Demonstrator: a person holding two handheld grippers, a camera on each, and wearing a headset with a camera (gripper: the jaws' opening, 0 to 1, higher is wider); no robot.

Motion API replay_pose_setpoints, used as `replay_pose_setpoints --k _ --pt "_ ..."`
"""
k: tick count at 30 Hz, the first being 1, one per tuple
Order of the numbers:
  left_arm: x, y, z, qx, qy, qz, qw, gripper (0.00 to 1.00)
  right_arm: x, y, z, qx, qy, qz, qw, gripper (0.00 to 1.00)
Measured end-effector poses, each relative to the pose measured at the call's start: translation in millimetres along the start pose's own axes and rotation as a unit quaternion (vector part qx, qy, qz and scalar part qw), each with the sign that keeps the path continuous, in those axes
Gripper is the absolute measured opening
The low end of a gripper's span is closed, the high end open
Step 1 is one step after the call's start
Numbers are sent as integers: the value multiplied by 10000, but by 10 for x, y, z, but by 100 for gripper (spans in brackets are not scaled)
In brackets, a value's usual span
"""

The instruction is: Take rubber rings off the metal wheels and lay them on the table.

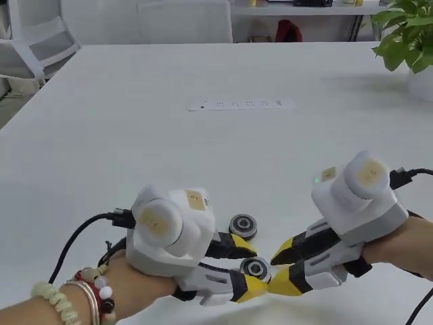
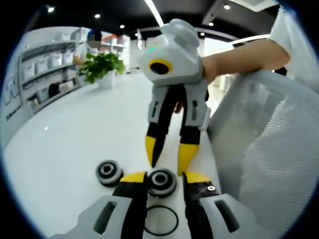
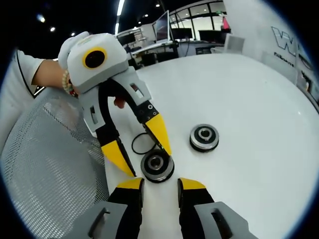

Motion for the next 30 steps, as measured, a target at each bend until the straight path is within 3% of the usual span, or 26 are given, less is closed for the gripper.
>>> replay_pose_setpoints --k 15,20,27,30 --pt "26 41 -50 -288 2 165 9994 15 31 39 18 -240 -33 41 9997 19" --pt "21 28 -51 -57 30 173 9998 15 40 37 9 -400 -26 27 9992 17" --pt "13 36 -53 -119 -13 212 9997 15 23 -14 -12 -618 86 -111 9980 3" --pt "15 38 -55 -143 -23 231 9996 15 27 -15 -13 -632 98 -139 9979 1"
Point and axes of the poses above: the centre of the closed fingertips' face, and the gripper's own axes: x roughly forward along the fingers, y roughly to its left, z roughly out of its top, the point moved 2 cm from there along -x, roughly backward along the fingers, and after that the axes turned 15 degrees about x, right-handed, at the moved point
